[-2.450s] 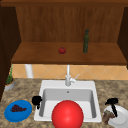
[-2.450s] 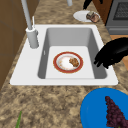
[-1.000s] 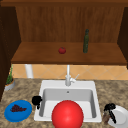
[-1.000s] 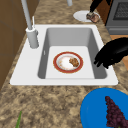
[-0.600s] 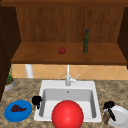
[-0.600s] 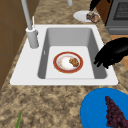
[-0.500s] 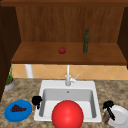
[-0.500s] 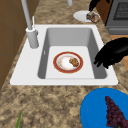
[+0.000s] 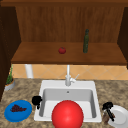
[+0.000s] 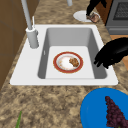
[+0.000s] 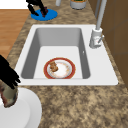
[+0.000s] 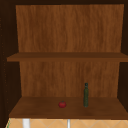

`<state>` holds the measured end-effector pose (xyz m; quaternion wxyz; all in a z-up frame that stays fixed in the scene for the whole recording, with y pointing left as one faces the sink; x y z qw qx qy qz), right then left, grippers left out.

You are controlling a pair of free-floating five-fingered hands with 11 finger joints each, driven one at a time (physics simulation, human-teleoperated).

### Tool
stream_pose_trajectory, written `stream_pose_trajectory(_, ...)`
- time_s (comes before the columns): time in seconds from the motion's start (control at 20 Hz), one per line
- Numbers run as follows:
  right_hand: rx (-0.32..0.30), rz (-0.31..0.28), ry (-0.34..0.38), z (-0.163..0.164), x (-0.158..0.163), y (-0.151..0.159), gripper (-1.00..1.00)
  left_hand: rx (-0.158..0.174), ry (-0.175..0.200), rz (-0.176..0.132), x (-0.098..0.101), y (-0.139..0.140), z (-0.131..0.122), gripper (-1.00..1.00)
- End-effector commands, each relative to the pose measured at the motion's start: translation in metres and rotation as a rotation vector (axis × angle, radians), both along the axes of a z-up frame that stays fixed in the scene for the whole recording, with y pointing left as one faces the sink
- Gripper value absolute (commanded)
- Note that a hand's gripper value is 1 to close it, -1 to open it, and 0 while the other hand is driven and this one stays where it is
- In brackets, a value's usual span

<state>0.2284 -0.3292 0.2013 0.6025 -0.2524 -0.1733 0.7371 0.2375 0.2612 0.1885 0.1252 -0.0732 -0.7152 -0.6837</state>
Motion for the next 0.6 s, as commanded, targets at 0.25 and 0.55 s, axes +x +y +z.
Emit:
stream_pose_trajectory(0.25, 0.020, 0.053, 0.014, -0.019, 0.002, -0.017, -1.00, 0.000, 0.000, 0.000, 0.000, 0.000, 0.000, 0.00)
stream_pose_trajectory(0.55, 0.067, 0.084, -0.014, -0.027, 0.003, -0.021, -1.00, 0.000, 0.000, 0.000, 0.000, 0.000, 0.000, 0.00)
